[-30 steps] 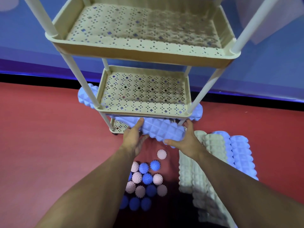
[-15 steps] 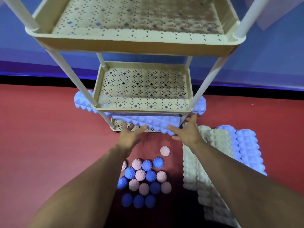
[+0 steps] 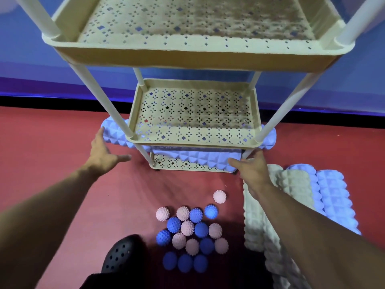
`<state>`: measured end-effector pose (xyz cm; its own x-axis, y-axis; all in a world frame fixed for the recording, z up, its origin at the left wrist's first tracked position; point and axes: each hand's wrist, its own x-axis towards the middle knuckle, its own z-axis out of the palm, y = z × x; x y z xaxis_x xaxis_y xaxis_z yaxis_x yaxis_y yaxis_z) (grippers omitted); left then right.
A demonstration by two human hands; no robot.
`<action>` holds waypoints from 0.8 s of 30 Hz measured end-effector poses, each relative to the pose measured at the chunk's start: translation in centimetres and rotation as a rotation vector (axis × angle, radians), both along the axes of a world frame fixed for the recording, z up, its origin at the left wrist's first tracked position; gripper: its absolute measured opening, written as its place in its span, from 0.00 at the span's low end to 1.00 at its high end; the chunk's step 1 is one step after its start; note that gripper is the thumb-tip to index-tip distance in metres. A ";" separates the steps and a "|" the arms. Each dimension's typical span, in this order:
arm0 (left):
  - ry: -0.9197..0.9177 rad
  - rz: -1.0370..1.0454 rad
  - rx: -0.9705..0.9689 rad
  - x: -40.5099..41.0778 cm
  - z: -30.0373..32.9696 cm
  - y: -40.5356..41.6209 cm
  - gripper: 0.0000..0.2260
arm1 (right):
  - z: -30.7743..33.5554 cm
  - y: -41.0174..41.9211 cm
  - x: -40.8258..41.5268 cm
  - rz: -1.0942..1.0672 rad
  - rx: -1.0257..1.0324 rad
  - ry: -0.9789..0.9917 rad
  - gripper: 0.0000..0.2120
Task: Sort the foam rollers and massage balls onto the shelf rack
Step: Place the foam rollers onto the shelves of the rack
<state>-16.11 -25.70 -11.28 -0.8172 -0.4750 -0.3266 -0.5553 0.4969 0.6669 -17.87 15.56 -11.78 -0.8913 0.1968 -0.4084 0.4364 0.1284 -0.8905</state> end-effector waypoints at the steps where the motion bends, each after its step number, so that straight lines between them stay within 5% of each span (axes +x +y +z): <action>1: 0.006 -0.017 0.025 -0.2 -0.2 -0.4 0.59 | 0.0 -0.2 0.0 -0.005 -0.032 -0.009 0.31; 12: -0.077 0.021 0.069 0.9 0.3 0.5 0.63 | 0.6 -0.6 0.0 0.121 -0.078 0.126 0.24; 22: 0.111 -0.066 0.117 1.2 1.0 4.7 0.58 | -2.0 4.0 -1.6 0.022 0.007 0.086 0.49; 24: 0.103 -0.082 0.147 1.0 0.2 4.9 0.48 | -1.1 4.8 -1.3 0.002 0.064 0.046 0.43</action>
<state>-15.10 -20.80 -11.09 -0.8837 -0.3590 -0.3003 -0.4422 0.4303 0.7869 -19.13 20.36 -12.89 -0.9094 0.2191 -0.3534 0.3946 0.1865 -0.8997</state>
